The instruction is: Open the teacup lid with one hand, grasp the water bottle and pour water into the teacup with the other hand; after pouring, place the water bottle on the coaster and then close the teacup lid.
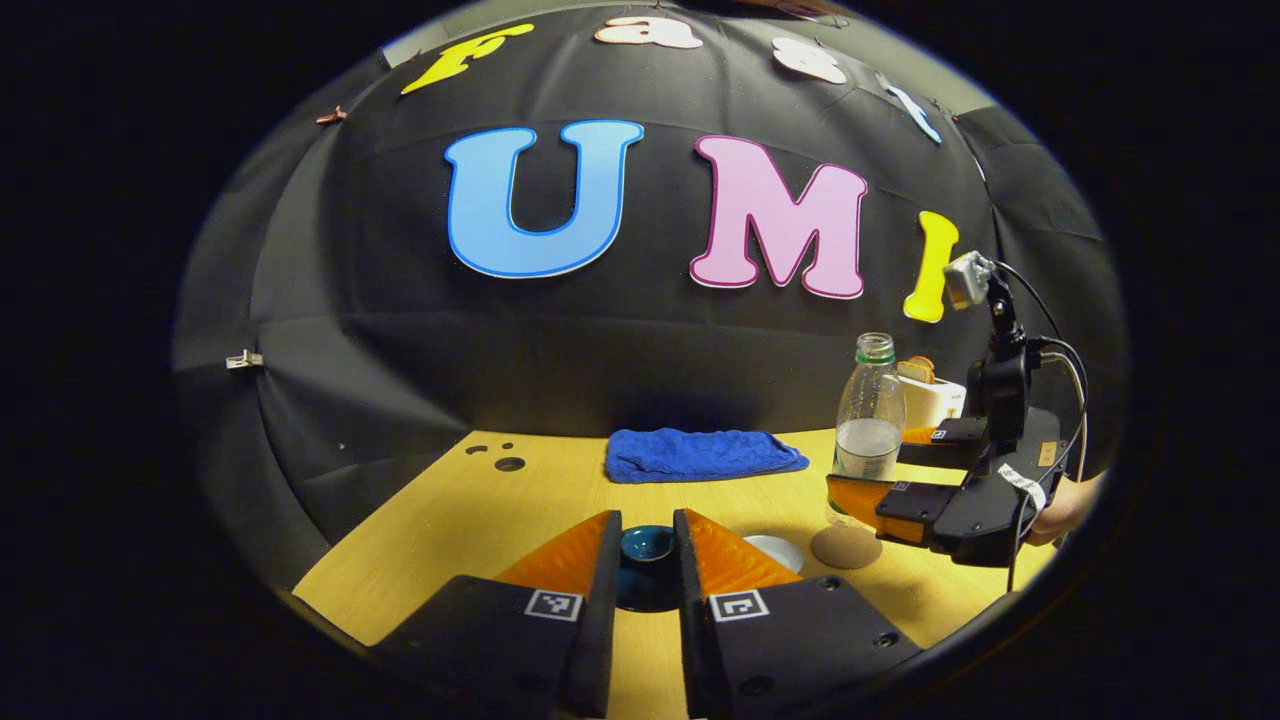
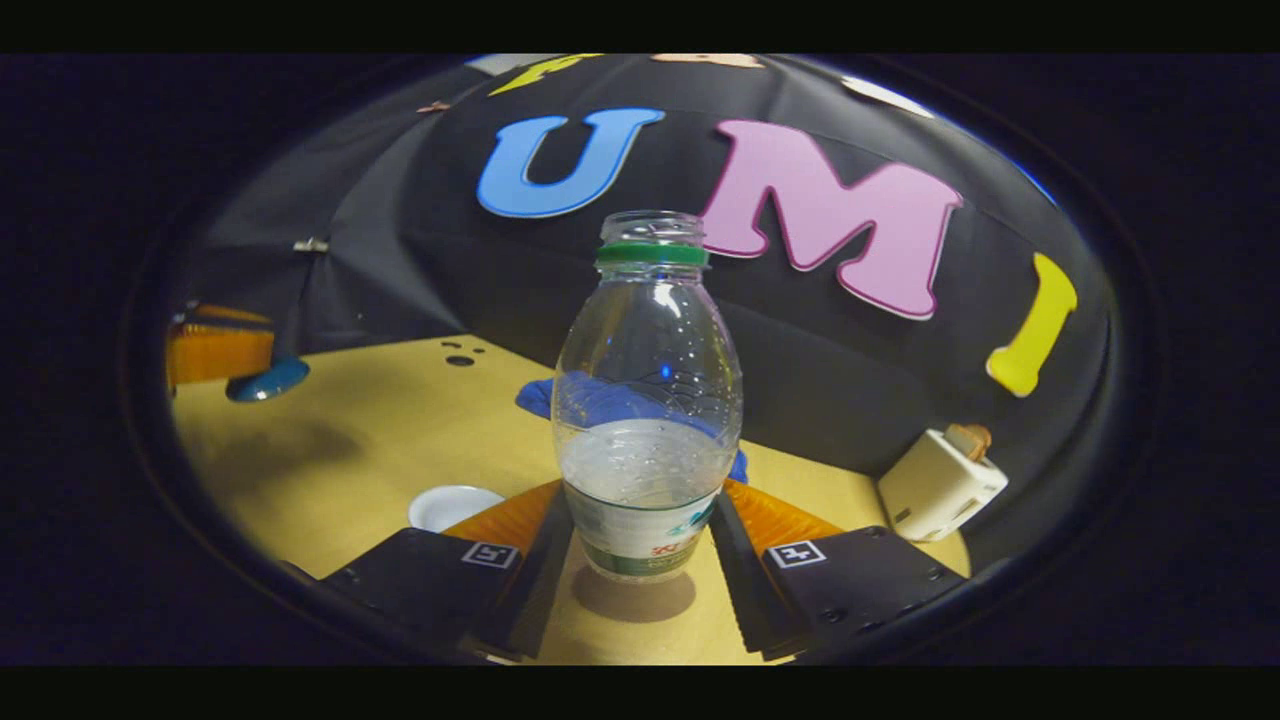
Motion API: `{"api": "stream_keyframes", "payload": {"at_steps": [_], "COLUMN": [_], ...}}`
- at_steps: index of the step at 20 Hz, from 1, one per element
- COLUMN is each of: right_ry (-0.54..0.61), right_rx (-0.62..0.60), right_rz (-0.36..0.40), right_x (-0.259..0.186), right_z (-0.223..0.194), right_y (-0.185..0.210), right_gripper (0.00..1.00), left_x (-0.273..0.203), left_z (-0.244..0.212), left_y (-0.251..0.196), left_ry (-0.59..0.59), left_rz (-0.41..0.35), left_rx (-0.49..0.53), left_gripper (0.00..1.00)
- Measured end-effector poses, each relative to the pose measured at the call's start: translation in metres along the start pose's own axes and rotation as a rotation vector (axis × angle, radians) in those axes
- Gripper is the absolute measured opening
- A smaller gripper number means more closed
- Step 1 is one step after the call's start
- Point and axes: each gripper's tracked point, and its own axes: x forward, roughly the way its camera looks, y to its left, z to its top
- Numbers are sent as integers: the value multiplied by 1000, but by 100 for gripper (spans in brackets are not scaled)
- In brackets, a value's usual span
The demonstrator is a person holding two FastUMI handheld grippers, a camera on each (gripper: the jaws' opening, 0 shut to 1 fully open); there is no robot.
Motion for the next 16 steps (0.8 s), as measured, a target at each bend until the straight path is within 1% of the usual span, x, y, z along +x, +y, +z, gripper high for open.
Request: {"api": "stream_keyframes", "payload": {"at_steps": [2,5,6,7,9,13,16], "right_ry": [8,12,14,20,39,59,75], "right_rx": [73,120,133,140,154,222,246], "right_rz": [-7,-31,-40,-55,-77,-77,-73], "right_x": [2,10,11,14,18,19,20], "right_z": [-4,-14,-18,-22,-32,-43,-50], "right_y": [-11,-21,-23,-28,-32,-36,-36], "right_gripper": [75,75,75,75,75,75,76], "left_x": [2,4,5,7,9,13,15], "left_z": [-1,-3,-4,-5,-6,-7,-8], "left_y": [-2,-4,-5,-6,-6,-9,-11], "left_ry": [5,14,19,21,25,31,33], "left_rz": [-6,-15,-18,-21,-25,-34,-40], "left_rx": [1,4,4,3,6,13,18], "left_gripper": [32,32,36,32,32,32,32]}}
